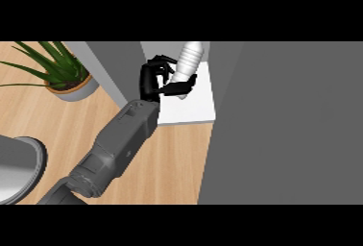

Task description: Pick up the bottled water, place it into the cabinet and close the cabinet

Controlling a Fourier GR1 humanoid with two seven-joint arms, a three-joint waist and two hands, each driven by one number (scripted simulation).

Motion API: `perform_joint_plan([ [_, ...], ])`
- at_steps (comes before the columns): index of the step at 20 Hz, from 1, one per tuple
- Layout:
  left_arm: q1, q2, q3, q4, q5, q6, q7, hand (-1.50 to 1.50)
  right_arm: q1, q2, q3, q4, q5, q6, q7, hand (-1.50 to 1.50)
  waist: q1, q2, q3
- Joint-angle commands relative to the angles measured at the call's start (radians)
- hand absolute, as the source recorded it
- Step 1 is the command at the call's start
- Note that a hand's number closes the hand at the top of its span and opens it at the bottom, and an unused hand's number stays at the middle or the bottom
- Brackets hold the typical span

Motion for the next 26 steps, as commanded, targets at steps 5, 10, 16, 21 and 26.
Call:
perform_joint_plan([
  [5,-0.094,0.014,0.013,0.148,-0.038,0.016,-0.03,-1.5,0.021,0.003,0.011,-0.084,-0.033,0.015,0.02,-1.5,-0.011,0.009,-0.001],
  [10,-0.101,0.0,0.046,0.163,-0.023,-0.022,-0.052,-1.5,0.032,0.002,-0.022,-0.072,-0.047,0.019,0.016,-1.5,-0.006,0.006,0.0],
  [16,-0.096,0.0,0.078,0.16,-0.001,-0.053,-0.082,-1.5,0.034,0.007,0.002,-0.06,-0.035,0.033,-0.006,-1.5,-0.011,0.006,-0.001],
  [21,-0.078,0.0,0.063,0.185,-0.03,-0.087,-0.134,-1.5,0.06,0.005,-0.002,-0.04,-0.055,0.05,-0.045,-1.5,-0.02,0.009,0.0],
  [26,-0.161,0.002,0.086,0.176,-0.025,-0.151,-0.097,-1.5,0.013,0.003,-0.051,-0.092,-0.066,0.04,0.038,-1.5,-0.006,0.01,-0.001],
])
